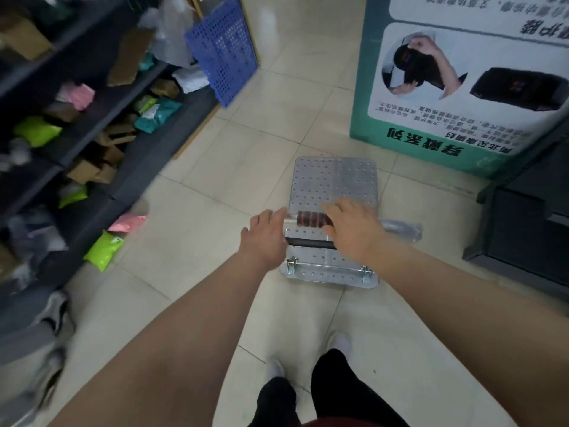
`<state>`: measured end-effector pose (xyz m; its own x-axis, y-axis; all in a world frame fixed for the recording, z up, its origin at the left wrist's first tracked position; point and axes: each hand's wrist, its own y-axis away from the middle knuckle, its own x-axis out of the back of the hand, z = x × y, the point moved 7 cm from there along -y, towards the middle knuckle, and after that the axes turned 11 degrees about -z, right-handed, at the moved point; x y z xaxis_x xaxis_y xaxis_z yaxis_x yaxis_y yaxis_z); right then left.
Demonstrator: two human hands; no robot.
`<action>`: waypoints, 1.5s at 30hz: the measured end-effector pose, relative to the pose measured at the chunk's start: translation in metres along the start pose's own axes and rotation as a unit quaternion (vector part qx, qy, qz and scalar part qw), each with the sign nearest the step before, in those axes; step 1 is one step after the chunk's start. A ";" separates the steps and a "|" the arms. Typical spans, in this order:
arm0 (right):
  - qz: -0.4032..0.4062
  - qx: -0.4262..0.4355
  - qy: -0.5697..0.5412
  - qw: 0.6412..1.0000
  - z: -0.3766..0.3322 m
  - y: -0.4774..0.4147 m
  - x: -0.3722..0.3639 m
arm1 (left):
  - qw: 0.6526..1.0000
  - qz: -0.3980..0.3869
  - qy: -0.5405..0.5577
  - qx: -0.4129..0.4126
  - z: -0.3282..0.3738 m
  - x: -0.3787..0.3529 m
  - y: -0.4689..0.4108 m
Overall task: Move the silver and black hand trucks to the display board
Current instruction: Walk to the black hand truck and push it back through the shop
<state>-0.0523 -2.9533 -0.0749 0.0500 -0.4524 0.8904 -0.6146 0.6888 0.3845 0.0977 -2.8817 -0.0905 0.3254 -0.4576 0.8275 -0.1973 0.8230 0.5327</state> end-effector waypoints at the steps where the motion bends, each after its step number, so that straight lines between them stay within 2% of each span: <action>1: 0.003 0.021 0.014 1.000 -0.014 -0.001 -0.001 | 1.000 -0.002 0.004 0.016 -0.010 -0.002 0.008; 6: -0.029 0.119 0.105 0.987 -0.094 0.004 -0.027 | 0.994 -0.060 -0.011 0.087 -0.068 -0.025 0.064; 11: -0.094 0.212 0.168 0.958 -0.190 0.029 -0.072 | 0.980 -0.056 0.066 0.178 -0.137 -0.059 0.160; 16: -0.144 0.301 0.210 0.919 -0.294 0.087 -0.123 | 0.943 -0.061 0.145 0.292 -0.193 -0.126 0.291; 23: -0.214 0.417 0.261 0.844 -0.430 0.234 -0.218 | 0.873 -0.053 0.233 0.425 -0.244 -0.245 0.500; 27: -0.214 0.491 0.298 0.791 -0.515 0.329 -0.274 | 0.817 -0.020 0.284 0.500 -0.261 -0.305 0.630; 33: -0.224 0.607 0.352 0.676 -0.629 0.482 -0.356 | 0.697 0.008 0.378 0.610 -0.255 -0.406 0.806; 39: -0.230 0.680 0.403 0.567 -0.709 0.598 -0.426 | 0.575 0.024 0.467 0.671 -0.245 -0.486 0.921; 45: -0.246 0.727 0.401 0.500 -0.813 0.673 -0.484 | 0.481 0.028 0.504 0.717 -0.280 -0.538 1.019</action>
<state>0.1501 -1.8102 -0.0485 0.4181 0.4103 0.8105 -0.2658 -0.7979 0.5411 -0.0193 -1.7031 -0.0424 0.4230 0.5415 0.7265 -0.4310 -0.5850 0.6870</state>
